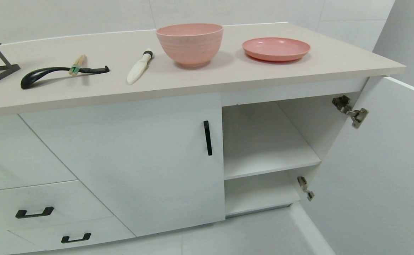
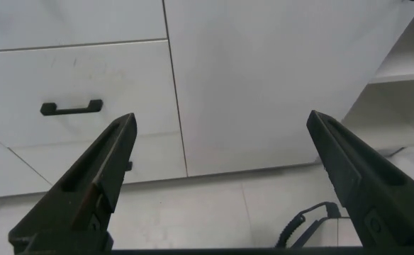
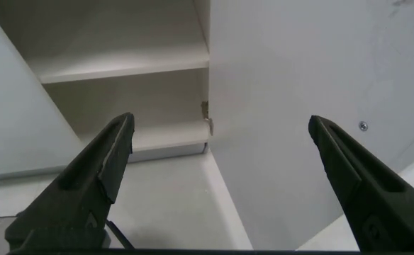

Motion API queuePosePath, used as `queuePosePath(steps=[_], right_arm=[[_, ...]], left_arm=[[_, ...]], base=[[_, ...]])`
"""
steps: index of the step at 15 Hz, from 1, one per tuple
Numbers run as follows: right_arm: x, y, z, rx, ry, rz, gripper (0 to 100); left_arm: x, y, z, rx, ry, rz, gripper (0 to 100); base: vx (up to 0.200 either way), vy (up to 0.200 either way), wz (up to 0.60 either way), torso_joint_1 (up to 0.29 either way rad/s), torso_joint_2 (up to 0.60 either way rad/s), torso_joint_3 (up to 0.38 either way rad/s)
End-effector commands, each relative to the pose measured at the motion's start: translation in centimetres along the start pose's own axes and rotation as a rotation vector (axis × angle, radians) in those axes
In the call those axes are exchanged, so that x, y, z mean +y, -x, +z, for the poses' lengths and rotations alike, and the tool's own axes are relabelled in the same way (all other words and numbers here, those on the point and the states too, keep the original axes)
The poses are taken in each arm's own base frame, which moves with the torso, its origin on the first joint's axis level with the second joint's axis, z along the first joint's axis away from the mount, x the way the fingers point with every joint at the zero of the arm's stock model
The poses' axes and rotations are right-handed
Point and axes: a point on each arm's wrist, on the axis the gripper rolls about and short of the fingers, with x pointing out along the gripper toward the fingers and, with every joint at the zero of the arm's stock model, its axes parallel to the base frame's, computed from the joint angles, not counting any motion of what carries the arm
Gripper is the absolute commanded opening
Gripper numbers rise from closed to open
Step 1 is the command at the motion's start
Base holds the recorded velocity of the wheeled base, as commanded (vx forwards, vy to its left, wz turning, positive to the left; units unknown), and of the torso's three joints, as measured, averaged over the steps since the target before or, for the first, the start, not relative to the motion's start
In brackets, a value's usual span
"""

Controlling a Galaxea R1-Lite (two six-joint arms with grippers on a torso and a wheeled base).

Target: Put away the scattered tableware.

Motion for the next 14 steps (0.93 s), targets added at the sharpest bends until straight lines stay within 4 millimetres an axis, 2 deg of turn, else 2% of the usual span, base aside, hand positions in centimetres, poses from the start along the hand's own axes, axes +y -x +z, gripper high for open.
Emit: queuePosePath(steps=[1, 7, 11, 14], right_arm=[[0.00, 0.00, 0.00, 0.000, -0.002, -0.001, 100], [0.00, 0.00, 0.00, 0.000, -0.003, 0.001, 100], [0.00, 0.00, 0.00, 0.000, -0.005, -0.001, 100], [0.00, 0.00, 0.00, 0.000, -0.005, -0.002, 100]], left_arm=[[0.00, -0.02, 0.01, 0.002, 0.001, 0.000, 100], [0.00, -0.02, 0.01, 0.002, -0.001, 0.000, 100], [0.00, -0.02, 0.01, 0.002, -0.001, 0.000, 100], [0.00, -0.02, 0.01, 0.002, -0.001, 0.000, 100]], base=[[0.000, 0.000, 0.00, 0.000, 0.00, 0.000], [0.000, 0.000, 0.00, 0.031, -0.05, -0.011], [0.000, 0.000, 0.00, 0.231, -0.10, -0.117], [0.000, 0.000, 0.00, 0.232, -0.59, -0.212]])
